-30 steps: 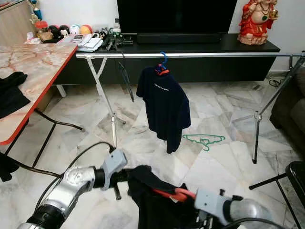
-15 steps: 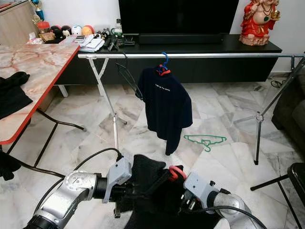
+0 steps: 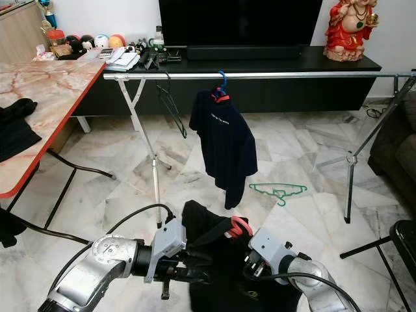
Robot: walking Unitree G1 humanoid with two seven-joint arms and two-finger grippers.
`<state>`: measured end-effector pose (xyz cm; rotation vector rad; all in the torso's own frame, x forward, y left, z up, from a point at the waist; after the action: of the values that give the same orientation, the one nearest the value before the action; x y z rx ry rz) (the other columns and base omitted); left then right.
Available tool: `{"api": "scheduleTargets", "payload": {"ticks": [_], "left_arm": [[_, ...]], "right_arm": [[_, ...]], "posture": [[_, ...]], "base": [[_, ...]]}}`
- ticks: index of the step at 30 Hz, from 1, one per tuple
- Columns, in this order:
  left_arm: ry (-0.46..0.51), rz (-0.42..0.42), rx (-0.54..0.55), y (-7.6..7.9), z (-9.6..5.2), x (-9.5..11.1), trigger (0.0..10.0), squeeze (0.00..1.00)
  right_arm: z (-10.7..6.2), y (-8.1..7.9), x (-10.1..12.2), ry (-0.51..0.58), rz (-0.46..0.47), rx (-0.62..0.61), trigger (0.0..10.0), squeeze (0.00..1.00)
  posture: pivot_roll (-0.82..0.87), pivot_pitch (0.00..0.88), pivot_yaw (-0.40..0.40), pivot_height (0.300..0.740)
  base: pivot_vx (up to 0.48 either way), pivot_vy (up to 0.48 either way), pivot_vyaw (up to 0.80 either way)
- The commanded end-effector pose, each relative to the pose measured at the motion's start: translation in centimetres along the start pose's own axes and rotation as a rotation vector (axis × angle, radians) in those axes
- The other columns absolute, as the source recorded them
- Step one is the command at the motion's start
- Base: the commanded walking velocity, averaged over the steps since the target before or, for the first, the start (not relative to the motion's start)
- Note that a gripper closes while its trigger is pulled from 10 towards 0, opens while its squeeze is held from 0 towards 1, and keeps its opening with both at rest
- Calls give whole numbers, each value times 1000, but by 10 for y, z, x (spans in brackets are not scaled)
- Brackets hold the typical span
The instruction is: Hang hanger
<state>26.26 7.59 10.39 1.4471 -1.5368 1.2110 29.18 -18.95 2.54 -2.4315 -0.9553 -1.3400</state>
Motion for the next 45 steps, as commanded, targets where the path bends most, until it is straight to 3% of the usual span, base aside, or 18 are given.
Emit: {"api": "scheduleTargets", "payload": {"ticks": [1, 6, 13, 22, 24, 25, 36, 45], "left_arm": [[-9, 16, 19, -3, -4, 2, 10000, 1000], [-86, 29, 43, -7, -15, -9, 10000, 1000], [-170, 56, 77, -15, -28, -19, 10000, 1000], [-200, 90, 99, -20, -14, -26, 10000, 1000], [-187, 109, 116, -22, -11, -26, 10000, 945], [-189, 104, 119, -22, -10, -27, 10000, 0], [-179, 68, 59, -14, 2, -35, 10000, 0], [-126, 59, 31, -12, 18, -30, 10000, 0]], "right_arm": [[-3, 4, 10, 48, -62, 28, 0, 0], [-13, 2, 2, 22, -227, 171, 0, 0], [-30, 9, -2, 21, -296, 301, 0, 0], [-34, -4, 1, 55, -339, 439, 0, 0], [-33, -6, 2, 61, -343, 452, 0, 0], [-33, -6, 2, 62, -343, 457, 0, 0], [-31, -9, 9, 86, -354, 493, 0, 0], [-17, -15, 23, 117, -364, 503, 0, 0]], "posture": [[-35, 79, -25, 740], [-33, 79, -27, 740], [-28, 79, -33, 740], [-37, 77, -31, 740], [-37, 77, -31, 740], [-37, 77, -31, 740], [-43, 81, -29, 740], [-42, 81, -27, 740]], "base": [[0, 0, 0], [0, 0, 0], [0, 0, 0], [0, 0, 0], [0, 0, 0], [0, 0, 0], [0, 0, 0], [0, 0, 0]]}}
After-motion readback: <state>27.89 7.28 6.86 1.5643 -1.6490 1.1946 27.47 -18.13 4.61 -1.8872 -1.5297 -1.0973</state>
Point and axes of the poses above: a point about 5 cm out from each wrist's last joint towards the gripper, its own z axis pointing out of the wrist towards the gripper, its own x axis along the axis of the wrist's last joint, y = z × x, the point moved 1 cm from there along z, pointing out of the wrist towards the gripper, and after that the axes turned 12 degrees about z, right-handed, at the moved point
